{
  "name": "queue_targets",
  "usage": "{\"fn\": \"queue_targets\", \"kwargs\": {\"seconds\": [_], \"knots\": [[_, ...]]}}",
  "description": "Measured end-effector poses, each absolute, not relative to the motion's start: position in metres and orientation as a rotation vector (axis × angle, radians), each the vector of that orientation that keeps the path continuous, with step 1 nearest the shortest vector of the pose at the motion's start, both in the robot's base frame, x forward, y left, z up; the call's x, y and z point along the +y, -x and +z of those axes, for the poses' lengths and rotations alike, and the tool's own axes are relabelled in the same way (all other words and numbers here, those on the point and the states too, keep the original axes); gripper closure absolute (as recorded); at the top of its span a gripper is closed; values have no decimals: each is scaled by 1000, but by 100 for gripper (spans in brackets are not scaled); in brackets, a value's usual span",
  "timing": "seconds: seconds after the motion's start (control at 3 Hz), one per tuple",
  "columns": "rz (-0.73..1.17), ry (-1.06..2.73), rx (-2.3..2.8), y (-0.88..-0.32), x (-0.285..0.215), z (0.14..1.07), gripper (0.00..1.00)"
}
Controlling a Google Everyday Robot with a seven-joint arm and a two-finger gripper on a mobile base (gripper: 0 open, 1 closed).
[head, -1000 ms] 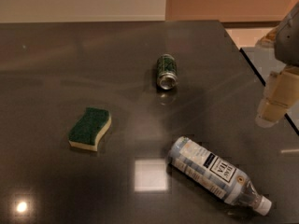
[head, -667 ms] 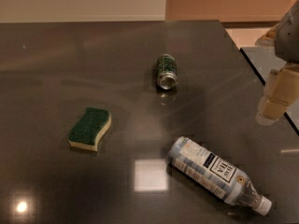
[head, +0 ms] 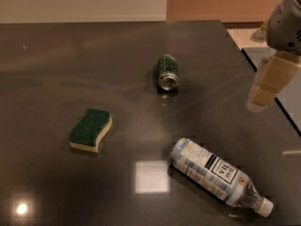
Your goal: Place green can upright
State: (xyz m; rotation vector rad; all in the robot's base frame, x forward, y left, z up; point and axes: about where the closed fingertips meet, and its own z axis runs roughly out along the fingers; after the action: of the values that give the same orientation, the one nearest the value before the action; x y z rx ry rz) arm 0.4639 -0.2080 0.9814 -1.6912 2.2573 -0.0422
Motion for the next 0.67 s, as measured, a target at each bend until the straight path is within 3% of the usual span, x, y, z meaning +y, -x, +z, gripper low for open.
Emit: {"fn": "queue_targets", "kwargs": {"seconds": [0.67], "knots": [[122,1478,2393,-563,-174,983,0]]}}
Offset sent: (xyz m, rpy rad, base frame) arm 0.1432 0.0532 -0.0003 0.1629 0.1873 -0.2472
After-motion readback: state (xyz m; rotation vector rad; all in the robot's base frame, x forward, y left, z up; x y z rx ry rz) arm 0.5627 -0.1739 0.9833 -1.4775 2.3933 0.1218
